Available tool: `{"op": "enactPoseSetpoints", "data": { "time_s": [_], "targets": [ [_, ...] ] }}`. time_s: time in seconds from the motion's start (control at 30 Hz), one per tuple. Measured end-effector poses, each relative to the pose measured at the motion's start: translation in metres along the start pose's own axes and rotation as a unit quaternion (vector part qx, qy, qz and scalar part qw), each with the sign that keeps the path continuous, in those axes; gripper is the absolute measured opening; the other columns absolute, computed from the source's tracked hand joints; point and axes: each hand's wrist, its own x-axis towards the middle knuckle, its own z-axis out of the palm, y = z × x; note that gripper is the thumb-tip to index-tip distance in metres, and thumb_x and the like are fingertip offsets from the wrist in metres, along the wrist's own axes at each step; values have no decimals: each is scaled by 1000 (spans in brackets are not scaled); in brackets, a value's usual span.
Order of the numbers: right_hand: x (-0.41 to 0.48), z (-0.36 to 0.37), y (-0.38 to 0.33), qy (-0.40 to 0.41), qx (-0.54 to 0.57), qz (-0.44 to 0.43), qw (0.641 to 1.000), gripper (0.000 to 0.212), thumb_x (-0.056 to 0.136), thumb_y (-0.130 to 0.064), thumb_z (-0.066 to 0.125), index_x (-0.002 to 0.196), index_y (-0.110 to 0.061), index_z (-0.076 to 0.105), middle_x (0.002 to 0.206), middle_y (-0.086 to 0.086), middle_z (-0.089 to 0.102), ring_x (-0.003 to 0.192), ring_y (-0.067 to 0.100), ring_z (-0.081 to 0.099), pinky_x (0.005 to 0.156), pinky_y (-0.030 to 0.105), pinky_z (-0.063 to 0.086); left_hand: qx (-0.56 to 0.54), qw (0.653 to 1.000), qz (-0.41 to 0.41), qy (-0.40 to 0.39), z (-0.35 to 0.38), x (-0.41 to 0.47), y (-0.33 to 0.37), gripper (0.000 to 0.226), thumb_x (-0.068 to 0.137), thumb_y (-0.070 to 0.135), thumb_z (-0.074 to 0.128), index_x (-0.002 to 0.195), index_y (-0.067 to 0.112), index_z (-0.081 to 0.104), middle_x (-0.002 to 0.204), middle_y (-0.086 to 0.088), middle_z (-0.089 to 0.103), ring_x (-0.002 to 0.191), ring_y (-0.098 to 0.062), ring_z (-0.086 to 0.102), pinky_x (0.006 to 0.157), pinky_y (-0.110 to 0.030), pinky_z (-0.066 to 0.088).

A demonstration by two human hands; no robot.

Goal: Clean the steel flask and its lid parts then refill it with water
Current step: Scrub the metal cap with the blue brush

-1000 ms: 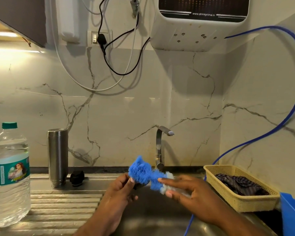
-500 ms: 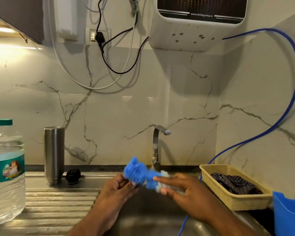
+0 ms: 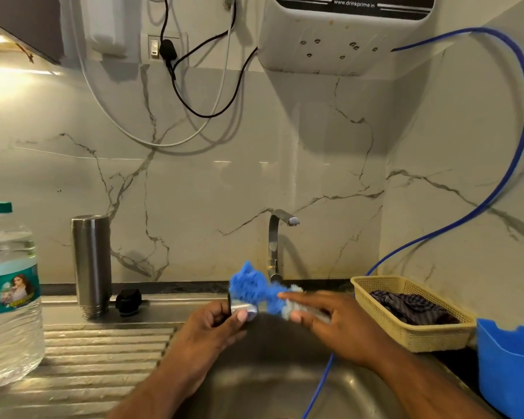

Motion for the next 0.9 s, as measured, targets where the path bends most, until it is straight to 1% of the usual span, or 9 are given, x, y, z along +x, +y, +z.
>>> {"op": "enactPoseSetpoints", "data": {
  "time_s": [0.07, 0.17, 0.33, 0.43, 0.53, 0.67, 0.73, 0.8, 0.9],
  "targets": [
    [0, -2, 3, 17, -12, 9, 1000, 40, 94, -56, 62, 122, -79, 46, 115, -19, 66, 101, -1, 61, 92, 30, 53, 16, 1000, 3, 5, 1, 0, -1, 28, 88, 19, 69, 115, 11, 72, 107, -5, 78, 107, -20, 72, 98, -35, 56],
    [-4, 0, -3, -29, 54, -13, 998, 38, 92, -47, 70, 121, -69, 58, 125, -28, 66, 114, -9, 59, 100, 24, 51, 27, 999, 0, 23, 1, 0, -1, 21, 93, 11, 66, 112, 16, 74, 104, -2, 79, 103, -20, 74, 97, -43, 57],
    [-1, 1, -2, 8, 41, 14, 999, 40, 94, -51, 65, 126, -72, 52, 135, -21, 63, 117, -4, 58, 100, 26, 51, 0, 999, 24, 41, -2, 5, -3, 27, 92, 6, 66, 117, 14, 73, 109, -6, 78, 109, -22, 72, 98, -38, 57],
    [-6, 3, -7, -37, 93, -6, 995, 38, 92, -43, 71, 121, -65, 61, 133, -27, 62, 121, -9, 56, 105, 24, 49, -8, 998, 34, 47, -5, 7, -4, 41, 81, 13, 75, 121, 18, 69, 112, -2, 77, 109, -17, 72, 100, -42, 54],
    [-3, 7, -8, -10, 67, 20, 997, 39, 94, -48, 66, 122, -73, 53, 134, -29, 59, 118, -5, 57, 103, 29, 51, -23, 999, 15, 33, -5, 6, -6, 47, 75, 25, 79, 120, 18, 68, 111, -3, 77, 107, -18, 73, 100, -42, 55],
    [-7, 3, -12, -43, 93, -1, 995, 38, 93, -40, 71, 122, -64, 62, 127, -34, 62, 117, -12, 57, 101, 17, 48, 10, 1000, 14, 24, -8, 5, -9, 41, 83, 20, 77, 123, 24, 67, 116, 0, 75, 111, -16, 71, 101, -45, 54],
    [-7, 4, -13, -34, 79, 10, 996, 37, 95, -44, 68, 121, -68, 59, 126, -35, 60, 115, -9, 58, 101, 22, 50, 25, 999, 20, 17, -9, 5, -10, 39, 85, 20, 76, 122, 25, 68, 116, 1, 75, 111, -17, 70, 98, -45, 56],
    [-5, 4, -12, -10, 41, 27, 999, 37, 96, -51, 62, 123, -73, 51, 133, -27, 59, 117, -3, 57, 102, 30, 51, 23, 999, 27, 13, -8, 5, -11, 39, 83, 23, 78, 121, 23, 68, 115, -1, 75, 108, -20, 72, 91, -45, 60],
    [-8, 3, -11, -36, 85, 3, 996, 39, 92, -45, 70, 124, -65, 59, 131, -31, 61, 119, -10, 56, 103, 23, 50, -4, 999, 29, 32, -8, 7, -13, 42, 82, 14, 77, 122, 23, 68, 115, -2, 75, 107, -22, 73, 85, -48, 62]
  ]
}}
